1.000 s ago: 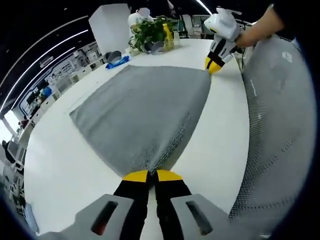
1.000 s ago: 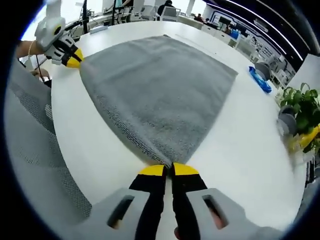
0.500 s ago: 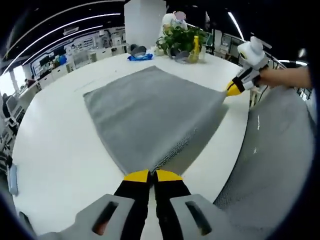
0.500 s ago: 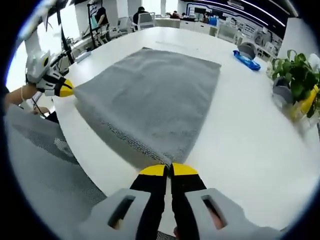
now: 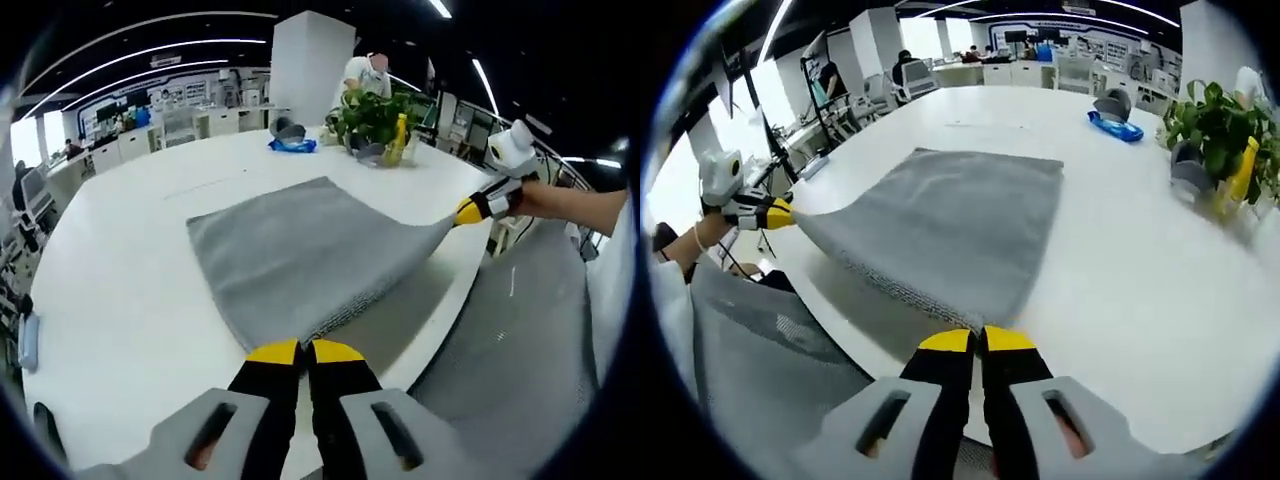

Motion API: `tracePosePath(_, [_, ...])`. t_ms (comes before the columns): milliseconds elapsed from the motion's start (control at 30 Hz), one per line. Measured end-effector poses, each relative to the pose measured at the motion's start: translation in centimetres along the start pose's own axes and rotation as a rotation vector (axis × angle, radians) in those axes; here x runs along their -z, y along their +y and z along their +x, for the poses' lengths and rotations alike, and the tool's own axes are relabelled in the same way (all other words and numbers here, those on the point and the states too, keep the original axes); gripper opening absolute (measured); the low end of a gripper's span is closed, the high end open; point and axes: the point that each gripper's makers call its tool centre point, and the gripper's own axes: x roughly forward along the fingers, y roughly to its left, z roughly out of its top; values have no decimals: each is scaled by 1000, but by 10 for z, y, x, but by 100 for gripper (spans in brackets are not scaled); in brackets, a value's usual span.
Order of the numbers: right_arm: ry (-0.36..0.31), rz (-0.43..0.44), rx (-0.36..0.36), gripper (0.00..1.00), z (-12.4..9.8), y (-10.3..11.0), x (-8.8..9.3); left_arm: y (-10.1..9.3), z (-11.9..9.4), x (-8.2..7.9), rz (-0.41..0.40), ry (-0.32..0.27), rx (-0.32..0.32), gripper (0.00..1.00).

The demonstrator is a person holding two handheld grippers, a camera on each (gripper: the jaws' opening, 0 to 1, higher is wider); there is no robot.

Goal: Fold the towel on the table until its edges align and the towel forms a compact rectangular stack.

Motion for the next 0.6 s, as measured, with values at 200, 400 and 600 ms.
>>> tracePosePath(200, [-43,-1,8,0,-16,2,-16,-2,-12,-13,-18,-36,-7,3])
tracePosePath(400, [-68,-51,30,0,-26,3,-31,-1,-21,-30,-2,-63,-16,3])
tracePosePath(600, [-107,-77,46,0,-34,-1,-53,5,-30,-60,34,-110,-27,3])
